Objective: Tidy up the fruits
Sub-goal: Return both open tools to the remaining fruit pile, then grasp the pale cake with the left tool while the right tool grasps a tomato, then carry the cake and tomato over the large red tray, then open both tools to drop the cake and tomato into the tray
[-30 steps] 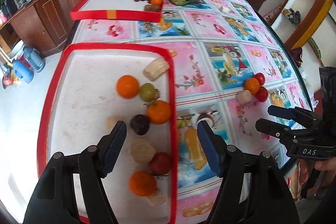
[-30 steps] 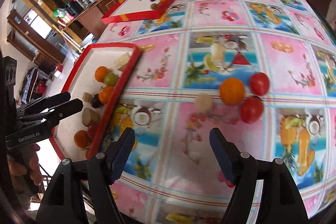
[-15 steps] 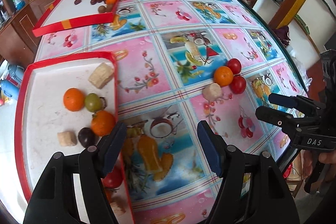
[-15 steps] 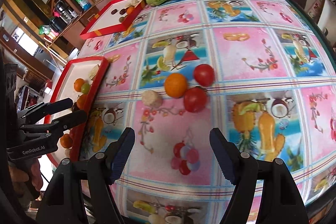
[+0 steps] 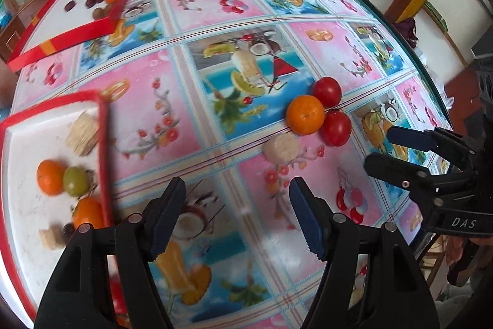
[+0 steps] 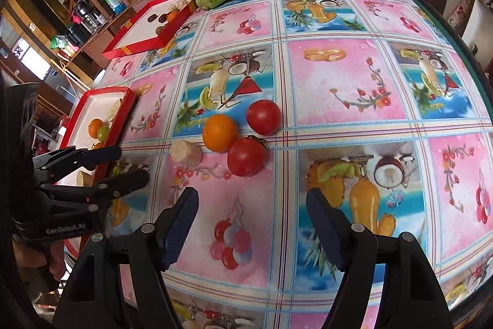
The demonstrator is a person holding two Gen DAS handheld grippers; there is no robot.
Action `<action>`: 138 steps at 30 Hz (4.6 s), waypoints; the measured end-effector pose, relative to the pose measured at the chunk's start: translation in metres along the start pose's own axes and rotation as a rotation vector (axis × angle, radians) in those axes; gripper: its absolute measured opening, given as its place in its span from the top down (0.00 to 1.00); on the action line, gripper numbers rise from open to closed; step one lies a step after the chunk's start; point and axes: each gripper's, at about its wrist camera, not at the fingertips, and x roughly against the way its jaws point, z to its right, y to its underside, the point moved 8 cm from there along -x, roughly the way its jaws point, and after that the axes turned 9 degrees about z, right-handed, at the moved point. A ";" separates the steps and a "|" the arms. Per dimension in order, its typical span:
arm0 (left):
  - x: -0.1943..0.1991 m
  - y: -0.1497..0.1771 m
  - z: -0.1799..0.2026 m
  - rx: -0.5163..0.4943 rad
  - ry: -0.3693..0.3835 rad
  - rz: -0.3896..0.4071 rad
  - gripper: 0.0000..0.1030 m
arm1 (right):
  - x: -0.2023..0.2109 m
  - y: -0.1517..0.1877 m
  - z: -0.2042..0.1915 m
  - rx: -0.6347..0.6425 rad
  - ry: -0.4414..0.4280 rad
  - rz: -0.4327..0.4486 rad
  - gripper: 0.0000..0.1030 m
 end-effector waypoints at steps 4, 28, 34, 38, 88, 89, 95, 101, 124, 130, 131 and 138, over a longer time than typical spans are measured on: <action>-0.013 -0.009 0.016 -0.039 0.023 -0.001 0.35 | -0.014 -0.005 -0.004 0.006 -0.016 -0.026 0.46; -0.039 -0.011 0.035 -0.155 0.033 -0.022 0.69 | -0.053 -0.019 -0.008 0.059 -0.002 -0.093 0.69; -0.040 -0.012 0.036 -0.160 0.039 -0.011 0.77 | -0.045 -0.017 0.002 0.019 0.010 -0.085 0.69; -0.037 -0.012 0.037 -0.151 0.055 -0.004 0.77 | -0.037 -0.017 0.004 0.002 0.004 -0.073 0.69; 0.107 0.088 -0.144 0.302 -0.066 0.113 0.77 | -0.026 0.007 -0.162 0.229 -0.245 -0.088 0.69; 0.108 0.092 -0.149 0.311 -0.073 0.115 0.77 | -0.027 0.008 -0.167 0.238 -0.252 -0.091 0.70; 0.114 0.113 -0.171 0.348 -0.101 0.105 0.76 | -0.033 0.014 -0.205 0.303 -0.297 -0.117 0.70; 0.116 0.137 -0.181 0.385 -0.100 0.079 0.76 | -0.035 0.024 -0.244 0.371 -0.351 -0.143 0.70; 0.100 0.161 -0.166 0.392 -0.042 0.028 0.76 | -0.096 0.043 -0.341 0.622 -0.358 -0.230 0.69; 0.098 0.160 -0.165 0.375 -0.058 0.021 0.76 | -0.098 0.046 -0.342 0.660 -0.354 -0.214 0.69; 0.097 0.159 -0.164 0.370 -0.063 0.020 0.76 | -0.098 0.046 -0.342 0.668 -0.351 -0.211 0.69; 0.096 0.160 -0.163 0.370 -0.075 0.018 0.76 | -0.097 0.044 -0.341 0.668 -0.349 -0.207 0.69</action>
